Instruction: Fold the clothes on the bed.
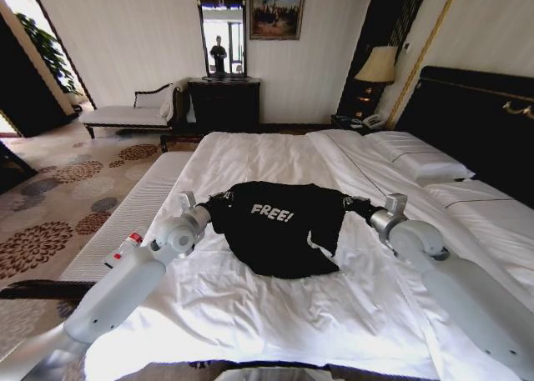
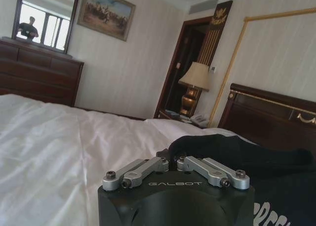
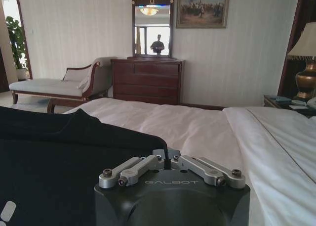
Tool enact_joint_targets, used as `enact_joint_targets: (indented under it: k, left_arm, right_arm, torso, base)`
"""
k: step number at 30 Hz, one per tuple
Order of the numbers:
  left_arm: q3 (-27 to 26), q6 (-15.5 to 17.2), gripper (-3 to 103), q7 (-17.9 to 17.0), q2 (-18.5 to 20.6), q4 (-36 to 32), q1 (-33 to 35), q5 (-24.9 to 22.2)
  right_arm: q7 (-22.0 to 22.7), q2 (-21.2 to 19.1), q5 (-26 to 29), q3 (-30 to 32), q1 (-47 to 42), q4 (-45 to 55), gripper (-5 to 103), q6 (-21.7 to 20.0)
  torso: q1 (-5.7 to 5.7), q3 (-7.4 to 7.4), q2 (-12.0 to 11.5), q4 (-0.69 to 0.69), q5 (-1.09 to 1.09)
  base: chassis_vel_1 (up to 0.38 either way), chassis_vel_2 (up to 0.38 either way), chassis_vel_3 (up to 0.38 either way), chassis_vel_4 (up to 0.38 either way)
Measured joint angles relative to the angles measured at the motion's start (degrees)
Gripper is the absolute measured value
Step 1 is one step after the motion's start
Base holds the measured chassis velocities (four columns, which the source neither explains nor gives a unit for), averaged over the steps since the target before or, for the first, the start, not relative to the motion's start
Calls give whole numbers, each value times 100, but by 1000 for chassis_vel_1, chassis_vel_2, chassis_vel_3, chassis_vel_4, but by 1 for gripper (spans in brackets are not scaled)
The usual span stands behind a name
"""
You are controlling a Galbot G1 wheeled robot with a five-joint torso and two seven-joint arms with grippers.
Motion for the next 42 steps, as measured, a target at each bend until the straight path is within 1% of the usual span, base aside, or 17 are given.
enact_joint_targets:
  k: [3, 6, 8, 11, 13, 15, 23, 24, 26, 29, 30, 32, 34, 35, 39, 40, 42]
  left_arm:
    - [-12, 8, 2, -25, 73, -92, -173, -89]
    - [19, 57, 2, -165, 188, -307, -649, -402]
    - [27, 62, 2, -183, 200, -334, -714, -439]
    - [75, 66, 2, -314, 248, -532, -1164, -673]
    - [87, 64, 2, -332, 250, -556, -1237, -704]
    - [172, 28, 2, -428, 251, -667, -1612, -875]
    - [548, -15, 2, -586, 362, -1015, -2606, -1232]
    - [548, -15, 2, -586, 362, -1015, -2606, -1232]
    - [548, -37, 2, -660, 461, -1166, -2811, -1454]
    - [410, -55, 2, -770, 651, -1453, -2831, -1731]
    - [410, -55, 2, -770, 651, -1453, -2831, -1731]
    - [246, -73, 2, -855, 840, -1786, -2701, -1888]
    - [141, -93, 2, -926, 1001, -2073, -2582, -1972]
    - [141, -93, 2, -926, 1001, -2073, -2582, -1972]
    - [-192, -129, 2, -1049, 1380, -2462, -2270, -2099]
    - [-192, -129, 2, -1049, 1380, -2462, -2270, -2099]
    - [-615, -130, 2, -1164, 1791, -2777, -1814, -2282]
  right_arm:
    - [60, -139, 190, 136, 40, 156, 1, -26]
    - [243, -467, 768, 393, 289, 545, 1, -87]
    - [273, -524, 873, 432, 346, 605, 1, -98]
    - [423, -816, 1397, 728, 588, 897, 1, -127]
    - [438, -875, 1475, 797, 608, 938, 1, -128]
    - [477, -1077, 1732, 1034, 720, 1041, 1, -129]
    - [664, -1487, 2488, 1197, 1686, 1019, 1, -128]
    - [664, -1487, 2488, 1197, 1686, 1019, 1, -128]
    - [699, -1649, 2773, 1416, 1741, 1022, 1, -129]
    - [795, -1832, 3208, 1828, 1559, 1188, 1, -144]
    - [795, -1832, 3208, 1828, 1559, 1188, 1, -144]
    - [895, -1915, 3515, 1998, 1509, 1361, 1, -171]
    - [1037, -1945, 3807, 2058, 1554, 1509, 1, -202]
    - [1037, -1945, 3807, 2058, 1554, 1509, 1, -202]
    - [1358, -1941, 4341, 2180, 1655, 1784, 1, -289]
    - [1358, -1941, 4341, 2180, 1655, 1784, 1, -289]
    - [1641, -1897, 4829, 2276, 1687, 2001, 1, -328]
  torso:
    - [0, 0, 0, -1, 1]
    - [0, 0, 0, -1, 2]
    - [0, 0, 0, -1, 2]
    - [0, 1, 0, 1, 1]
    - [1, 1, 0, 1, 1]
    - [0, 1, 0, -3, 2]
    - [1, 1, 0, 0, 1]
    - [1, 1, 0, 0, 1]
    - [0, 1, 0, -1, 2]
    - [1, 0, 0, -4, 2]
    - [1, 0, 0, -4, 2]
    - [0, 0, 0, 0, 2]
    - [0, 0, 0, 2, -1]
    - [0, 0, 0, 2, -1]
    - [0, 0, 0, -3, 1]
    - [0, 0, 0, -3, 1]
    - [1, 0, 0, -2, 2]
  base:
    - [0, 0, 0, 0]
    - [0, 0, 0, 0]
    - [0, 0, 0, 0]
    - [0, 0, 0, 0]
    - [0, 0, 0, 0]
    - [0, 0, 0, 0]
    - [0, 0, 0, 0]
    - [0, 0, 0, 0]
    - [0, 0, 0, 0]
    - [0, 0, 0, 0]
    - [0, 0, 0, 0]
    - [0, 0, 0, 0]
    - [0, 0, 0, 0]
    - [0, 0, 0, 0]
    - [0, 0, 0, 0]
    - [0, 0, 0, 0]
    - [0, 0, 0, 0]
